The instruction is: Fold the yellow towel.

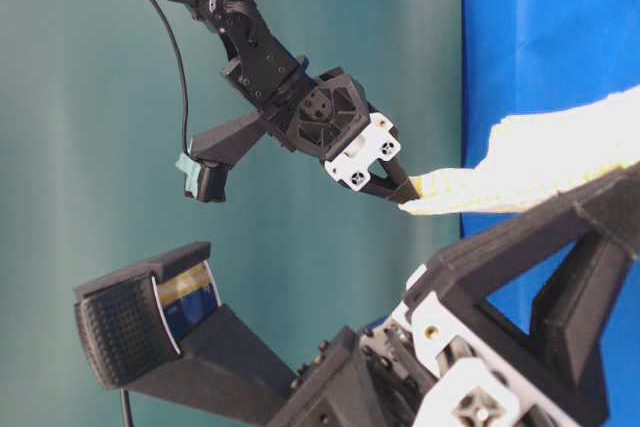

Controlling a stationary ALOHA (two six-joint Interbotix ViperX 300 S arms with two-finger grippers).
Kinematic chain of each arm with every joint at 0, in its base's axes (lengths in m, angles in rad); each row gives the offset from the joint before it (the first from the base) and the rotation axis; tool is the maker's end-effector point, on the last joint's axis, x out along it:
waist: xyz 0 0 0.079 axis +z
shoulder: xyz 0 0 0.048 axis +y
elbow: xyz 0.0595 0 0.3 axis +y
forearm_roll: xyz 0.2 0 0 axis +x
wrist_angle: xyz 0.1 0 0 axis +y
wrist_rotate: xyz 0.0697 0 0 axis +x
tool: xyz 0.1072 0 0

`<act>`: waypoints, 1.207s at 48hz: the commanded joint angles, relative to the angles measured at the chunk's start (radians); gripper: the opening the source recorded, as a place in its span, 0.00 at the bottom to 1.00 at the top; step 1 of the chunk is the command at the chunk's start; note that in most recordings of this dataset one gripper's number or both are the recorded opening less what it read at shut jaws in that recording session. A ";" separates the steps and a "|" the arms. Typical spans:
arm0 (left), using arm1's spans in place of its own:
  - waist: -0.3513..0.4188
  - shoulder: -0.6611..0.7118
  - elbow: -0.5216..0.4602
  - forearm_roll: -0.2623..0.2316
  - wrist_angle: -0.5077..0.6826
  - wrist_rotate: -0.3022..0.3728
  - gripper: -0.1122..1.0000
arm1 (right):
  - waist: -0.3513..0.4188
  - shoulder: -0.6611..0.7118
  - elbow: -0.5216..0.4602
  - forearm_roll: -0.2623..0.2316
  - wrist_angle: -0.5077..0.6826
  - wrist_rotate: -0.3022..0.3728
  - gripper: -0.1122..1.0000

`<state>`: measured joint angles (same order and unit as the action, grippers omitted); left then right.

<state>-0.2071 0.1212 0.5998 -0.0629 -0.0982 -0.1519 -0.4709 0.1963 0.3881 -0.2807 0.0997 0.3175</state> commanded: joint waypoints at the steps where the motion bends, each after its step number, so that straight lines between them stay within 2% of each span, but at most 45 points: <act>1: -0.002 -0.026 -0.008 0.002 -0.008 0.003 0.19 | 0.000 -0.017 -0.025 -0.002 -0.005 -0.002 0.15; 4: 0.000 -0.025 -0.008 0.002 -0.008 0.003 0.27 | 0.008 -0.017 -0.023 -0.003 -0.005 -0.002 0.16; 6: 0.002 -0.025 -0.008 0.002 -0.008 0.003 0.32 | 0.011 -0.015 -0.023 -0.003 -0.005 -0.002 0.23; 15: 0.000 -0.037 0.011 0.002 0.017 0.006 0.59 | 0.017 -0.017 -0.020 -0.003 0.026 0.006 0.72; 18: -0.003 -0.048 0.026 0.003 0.038 0.008 0.71 | 0.017 -0.018 -0.018 -0.003 0.044 0.006 0.80; 24: 0.006 -0.092 0.058 0.003 0.103 0.008 0.83 | 0.017 -0.032 -0.008 -0.003 0.075 0.006 0.77; 37: 0.069 -0.236 0.149 0.005 0.178 0.008 0.82 | 0.012 -0.126 0.077 -0.003 0.075 0.012 0.76; 50: 0.241 -0.341 0.232 0.011 0.176 0.028 0.82 | 0.008 -0.222 0.199 0.006 0.000 0.028 0.76; 58: 0.350 -0.371 0.252 0.011 0.172 0.112 0.82 | 0.008 -0.275 0.275 0.031 -0.046 0.037 0.76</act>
<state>0.1043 -0.2224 0.8560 -0.0537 0.0828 -0.0660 -0.4648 -0.0291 0.6458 -0.2638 0.0798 0.3513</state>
